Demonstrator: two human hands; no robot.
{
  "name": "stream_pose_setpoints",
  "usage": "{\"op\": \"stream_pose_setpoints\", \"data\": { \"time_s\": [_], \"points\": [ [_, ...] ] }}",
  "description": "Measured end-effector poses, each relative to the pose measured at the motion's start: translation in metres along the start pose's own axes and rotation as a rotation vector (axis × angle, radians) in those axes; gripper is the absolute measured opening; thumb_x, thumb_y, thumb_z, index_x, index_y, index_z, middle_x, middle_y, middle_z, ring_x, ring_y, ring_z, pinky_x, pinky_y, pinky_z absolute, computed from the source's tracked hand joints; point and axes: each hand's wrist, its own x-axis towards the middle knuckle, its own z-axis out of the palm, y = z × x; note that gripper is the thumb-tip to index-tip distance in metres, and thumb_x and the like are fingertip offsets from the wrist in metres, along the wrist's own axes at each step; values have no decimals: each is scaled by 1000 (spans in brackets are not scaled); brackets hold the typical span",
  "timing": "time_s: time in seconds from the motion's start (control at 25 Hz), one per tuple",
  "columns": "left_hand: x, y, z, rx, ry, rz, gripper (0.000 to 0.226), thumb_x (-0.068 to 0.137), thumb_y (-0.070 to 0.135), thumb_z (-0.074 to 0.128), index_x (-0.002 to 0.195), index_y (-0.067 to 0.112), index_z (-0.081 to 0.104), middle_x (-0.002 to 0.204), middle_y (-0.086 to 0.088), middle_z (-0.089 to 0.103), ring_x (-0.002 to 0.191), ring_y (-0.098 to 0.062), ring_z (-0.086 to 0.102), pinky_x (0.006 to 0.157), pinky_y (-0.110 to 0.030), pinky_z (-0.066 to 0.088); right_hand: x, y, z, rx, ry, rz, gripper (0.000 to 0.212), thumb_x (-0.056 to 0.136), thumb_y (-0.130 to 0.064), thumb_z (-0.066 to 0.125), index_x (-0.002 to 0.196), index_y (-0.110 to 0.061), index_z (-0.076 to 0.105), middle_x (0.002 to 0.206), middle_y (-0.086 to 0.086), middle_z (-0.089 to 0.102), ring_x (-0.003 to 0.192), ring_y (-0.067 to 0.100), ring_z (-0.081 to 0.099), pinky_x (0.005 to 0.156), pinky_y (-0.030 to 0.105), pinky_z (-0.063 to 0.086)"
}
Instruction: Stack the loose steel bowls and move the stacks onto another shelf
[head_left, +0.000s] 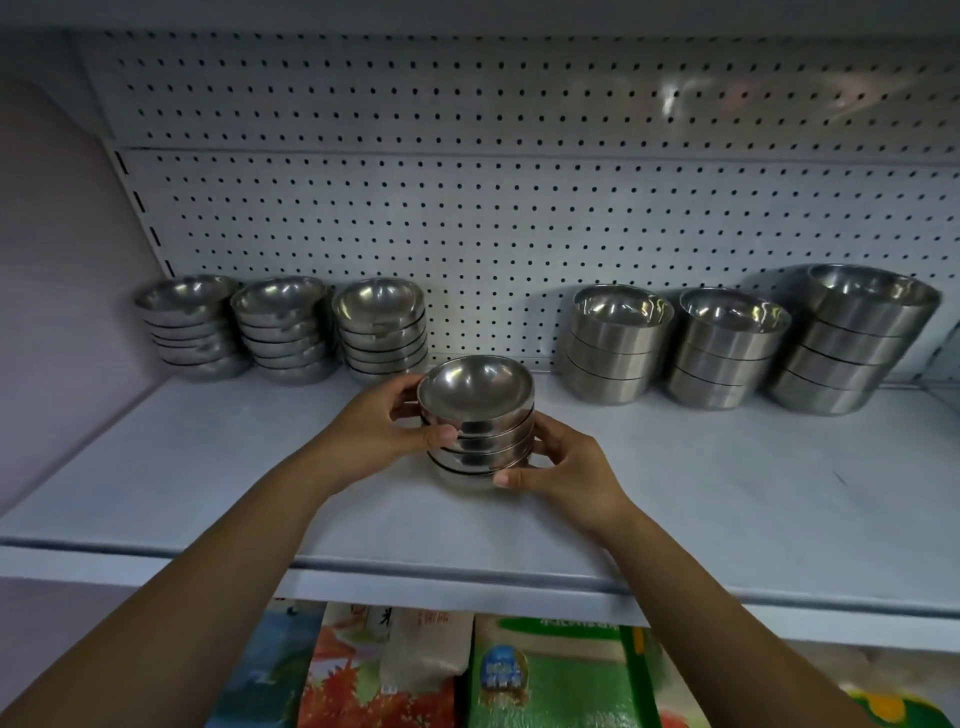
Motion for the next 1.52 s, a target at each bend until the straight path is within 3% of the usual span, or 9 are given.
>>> {"op": "stream_pose_setpoints", "data": {
  "time_s": [0.12,0.28,0.52,0.72,0.84,0.92,1.0,1.28,1.52],
  "points": [
    [9,-3,-1,43,90,15,78,67,42,89,137,33,55,126,17,67,119,0,61,102,-30,52,16,4,3,27,-14,4,60,71,-11,94,124,-22,70,116,-5,77,113,11,69,100,23,52],
    [21,-10,1,216,236,154,73,76,35,87,140,33,53,131,19,61,118,3,58,98,-23,51,37,11,10,37,24,10,61,73,-9,93,127,-20,68,116,-4,76,112,9,69,96,18,53],
    [44,-12,-9,681,225,278,54,91,41,71,140,23,58,140,3,59,129,-17,54,104,-37,47,68,6,11,43,68,103,60,78,1,88,129,-14,60,111,-11,69,93,-18,65,76,3,49],
    [72,-6,-14,905,130,306,63,93,41,70,148,19,49,147,-3,54,135,-24,49,101,-30,36,99,4,8,-107,126,139,48,90,-4,77,134,-10,56,115,-5,63,86,-11,58,65,-2,43],
    [78,-9,-13,987,87,308,74,94,40,69,156,16,37,157,-6,43,143,-27,40,111,-34,32,113,8,6,-223,164,107,44,93,-10,74,134,-8,58,114,-4,65,106,11,67,80,3,47],
    [82,-9,-13,1019,71,298,79,95,42,68,159,17,29,161,-6,36,147,-27,33,115,-37,29,120,12,6,-267,179,98,45,93,-14,75,135,-9,59,120,1,69,117,20,66,98,23,52],
    [85,-8,-14,1039,55,279,81,95,43,66,160,18,25,163,-5,33,149,-26,30,117,-38,27,125,16,6,-268,192,104,46,93,-16,76,135,-9,59,126,7,70,118,22,67,103,34,53],
    [84,-5,-13,1068,35,257,83,96,45,64,161,18,21,163,-5,32,149,-26,29,118,-37,25,129,12,6,-345,173,105,41,94,-16,74,132,-9,60,123,6,70,116,23,68,94,28,52],
    [73,-6,-12,968,113,242,78,96,47,64,158,16,28,164,-3,31,151,-23,27,119,-35,22,112,-4,-7,-539,21,94,63,93,-26,76,150,-17,48,140,7,62,131,28,57,97,26,43]
  ]
}}
